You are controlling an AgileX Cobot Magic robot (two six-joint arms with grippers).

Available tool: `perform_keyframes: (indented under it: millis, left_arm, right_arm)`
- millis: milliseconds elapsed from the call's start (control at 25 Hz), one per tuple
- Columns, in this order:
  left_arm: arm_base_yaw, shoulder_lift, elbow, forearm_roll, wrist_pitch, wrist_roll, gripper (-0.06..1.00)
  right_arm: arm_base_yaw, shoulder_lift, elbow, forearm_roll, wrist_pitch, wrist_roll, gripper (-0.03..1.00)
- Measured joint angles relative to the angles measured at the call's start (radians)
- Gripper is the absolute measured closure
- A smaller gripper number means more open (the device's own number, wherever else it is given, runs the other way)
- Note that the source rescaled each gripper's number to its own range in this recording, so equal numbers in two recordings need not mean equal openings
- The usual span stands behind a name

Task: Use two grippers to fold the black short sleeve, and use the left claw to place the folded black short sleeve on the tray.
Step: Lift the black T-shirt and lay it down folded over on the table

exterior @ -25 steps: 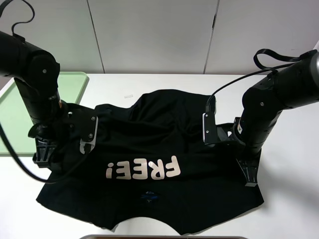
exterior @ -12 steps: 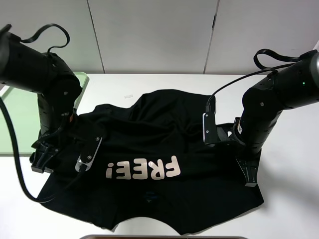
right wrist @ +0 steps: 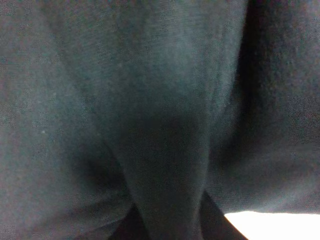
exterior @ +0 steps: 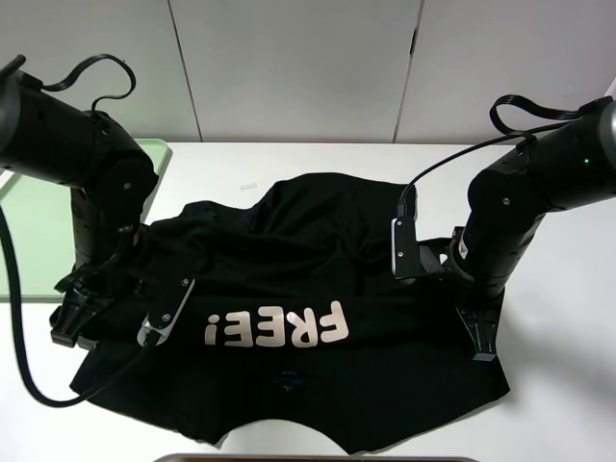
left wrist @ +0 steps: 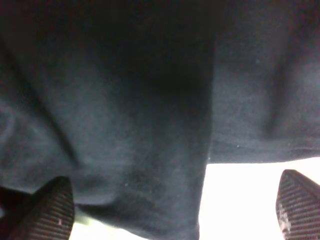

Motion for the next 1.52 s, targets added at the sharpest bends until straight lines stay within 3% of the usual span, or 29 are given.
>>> perform_keyframes:
  millis: [200,360,800,960,1080,1280,1520]
  left_arm:
    - [0.000,0.000,0.021,0.056,-0.067,-0.058,0.15]
    - [-0.001,0.000,0.021,0.062,-0.086,-0.075,0.24]
    - [-0.001,0.000,0.056,0.018,-0.099,-0.025,0.29]
    - [-0.001,0.000,0.113,0.037,-0.187,-0.032,0.32]
    - [-0.001,0.000,0.114,0.047,-0.208,-0.047,0.45]
    - [-0.001,-0.007,0.114,0.051,-0.220,-0.063,0.87]
    - [-0.001,-0.076,0.090,0.053,-0.219,-0.175,0.92]
  right_arm:
    - [0.000,0.000,0.000,0.000,-0.001,0.000,0.92]
    - [0.000,0.000,0.000,0.000,-0.006,0.000,0.92]
    - [0.000,0.000,0.002,0.000,-0.015,0.009,0.92]
    - [0.000,0.000,0.002,0.000,-0.015,0.012,0.92]
    - [0.000,0.000,0.002,0.000,-0.015,0.013,0.92]
    - [0.000,0.000,0.002,0.000,-0.015,0.014,0.92]
    - [0.000,-0.028,0.002,-0.008,-0.017,0.014,0.92]
